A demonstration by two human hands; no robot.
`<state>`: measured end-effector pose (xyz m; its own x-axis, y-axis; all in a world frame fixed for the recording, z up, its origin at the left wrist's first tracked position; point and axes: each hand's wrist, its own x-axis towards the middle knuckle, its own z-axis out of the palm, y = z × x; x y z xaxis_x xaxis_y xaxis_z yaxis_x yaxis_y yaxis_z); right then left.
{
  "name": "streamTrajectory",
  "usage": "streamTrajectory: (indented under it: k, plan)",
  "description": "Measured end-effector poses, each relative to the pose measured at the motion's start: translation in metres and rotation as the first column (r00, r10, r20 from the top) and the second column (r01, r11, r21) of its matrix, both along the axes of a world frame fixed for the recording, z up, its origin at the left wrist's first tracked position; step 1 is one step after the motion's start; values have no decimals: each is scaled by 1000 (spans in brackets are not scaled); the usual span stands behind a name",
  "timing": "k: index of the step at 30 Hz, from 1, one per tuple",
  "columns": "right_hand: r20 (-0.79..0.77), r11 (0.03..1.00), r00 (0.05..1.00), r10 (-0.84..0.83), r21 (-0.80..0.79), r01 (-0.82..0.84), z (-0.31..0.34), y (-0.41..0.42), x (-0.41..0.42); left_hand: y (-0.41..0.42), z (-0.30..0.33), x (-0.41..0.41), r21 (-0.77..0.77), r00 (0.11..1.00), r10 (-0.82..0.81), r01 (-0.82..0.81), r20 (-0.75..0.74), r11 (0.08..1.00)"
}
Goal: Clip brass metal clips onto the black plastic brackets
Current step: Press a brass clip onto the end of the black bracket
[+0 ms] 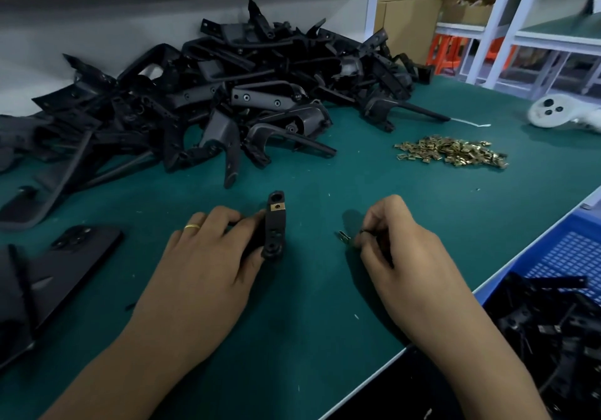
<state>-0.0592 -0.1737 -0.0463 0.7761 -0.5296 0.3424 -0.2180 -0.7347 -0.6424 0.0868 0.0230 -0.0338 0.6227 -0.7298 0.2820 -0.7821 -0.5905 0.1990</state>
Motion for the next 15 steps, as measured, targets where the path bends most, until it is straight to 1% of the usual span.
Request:
streamTrajectory:
  k: [3, 5, 6, 8, 10, 12, 15]
  plan:
    - [112, 993, 993, -39, 118, 26, 0, -1, 0, 0, -1, 1, 0, 1000, 3, -3, 5, 1000]
    - [198, 961, 978, -59, 275, 2, 1, 0, 0, 0, -1, 1, -10, 1000, -13, 13, -6, 1000]
    - [241, 931, 969, -56, 362, -36, 3, 1, -1, -1, -2, 0, -24, 999, -31, 31, -13, 999]
    - [355, 850, 934, -43, 504, -152, 6, 5, -1, -2, -1, -3, -67, 997, -77, 75, -30, 995]
    - [467, 743, 884, -33, 603, -290, 9, 10, 0, -3, 0, -7, -145, 991, -115, 105, -62, 984]
    - [510, 645, 860, -7, 660, -386, 11, 16, 3, -4, 1, -11, -215, 985, -152, 133, -77, 968]
    - [522, 546, 851, 49, 700, -461, 12, 26, 6, -5, 4, -13, -265, 986, -167, 154, -25, 952]
